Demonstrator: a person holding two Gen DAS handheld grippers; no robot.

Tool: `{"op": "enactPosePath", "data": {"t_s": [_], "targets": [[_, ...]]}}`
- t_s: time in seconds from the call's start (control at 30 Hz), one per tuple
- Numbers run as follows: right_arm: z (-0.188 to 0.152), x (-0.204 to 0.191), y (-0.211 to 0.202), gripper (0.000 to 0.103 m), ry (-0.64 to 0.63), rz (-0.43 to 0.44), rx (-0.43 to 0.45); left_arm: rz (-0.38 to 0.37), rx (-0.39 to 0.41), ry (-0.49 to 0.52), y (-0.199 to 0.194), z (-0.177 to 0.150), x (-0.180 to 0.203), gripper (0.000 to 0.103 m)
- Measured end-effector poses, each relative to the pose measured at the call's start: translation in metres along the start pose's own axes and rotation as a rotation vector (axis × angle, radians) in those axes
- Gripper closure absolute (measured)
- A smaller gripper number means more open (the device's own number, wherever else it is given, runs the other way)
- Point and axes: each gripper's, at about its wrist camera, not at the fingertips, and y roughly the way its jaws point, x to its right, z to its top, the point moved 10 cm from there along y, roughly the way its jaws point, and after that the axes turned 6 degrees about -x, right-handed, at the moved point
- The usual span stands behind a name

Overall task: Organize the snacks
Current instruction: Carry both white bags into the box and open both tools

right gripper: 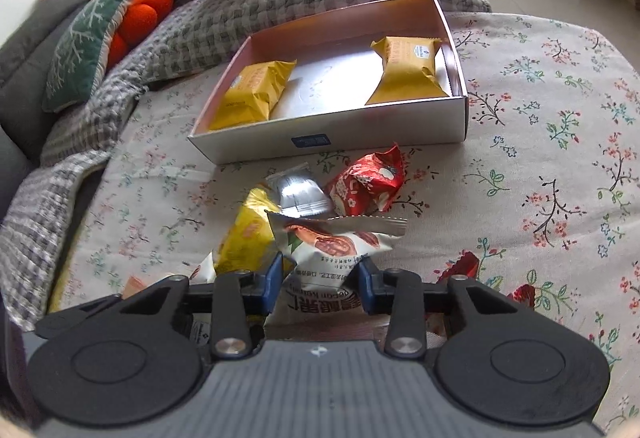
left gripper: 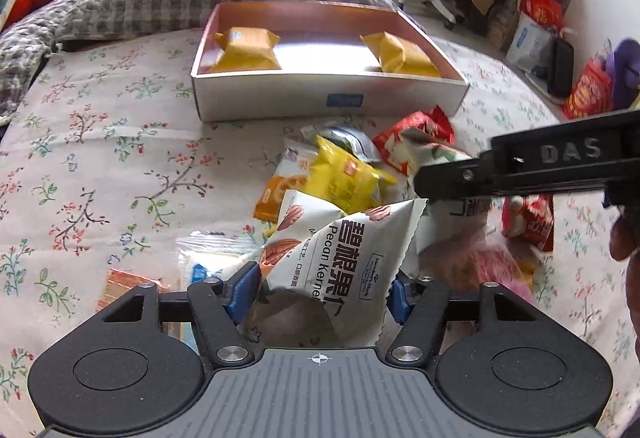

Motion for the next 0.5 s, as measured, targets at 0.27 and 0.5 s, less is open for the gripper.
{"op": "enactPosePath", "data": {"t_s": [0.27,0.5], "targets": [[0.006,0.008,-0.018,0.068,0.115,0.122,0.033,-0.029,0.049,-0.02,-0.016,0.009,0.0,0.042],[0.009,0.009,-0.026,0.068,0.145,0.157,0.052,-0.011,0.1,0.011,-0.028,0.018,0.004,0.042]]}}
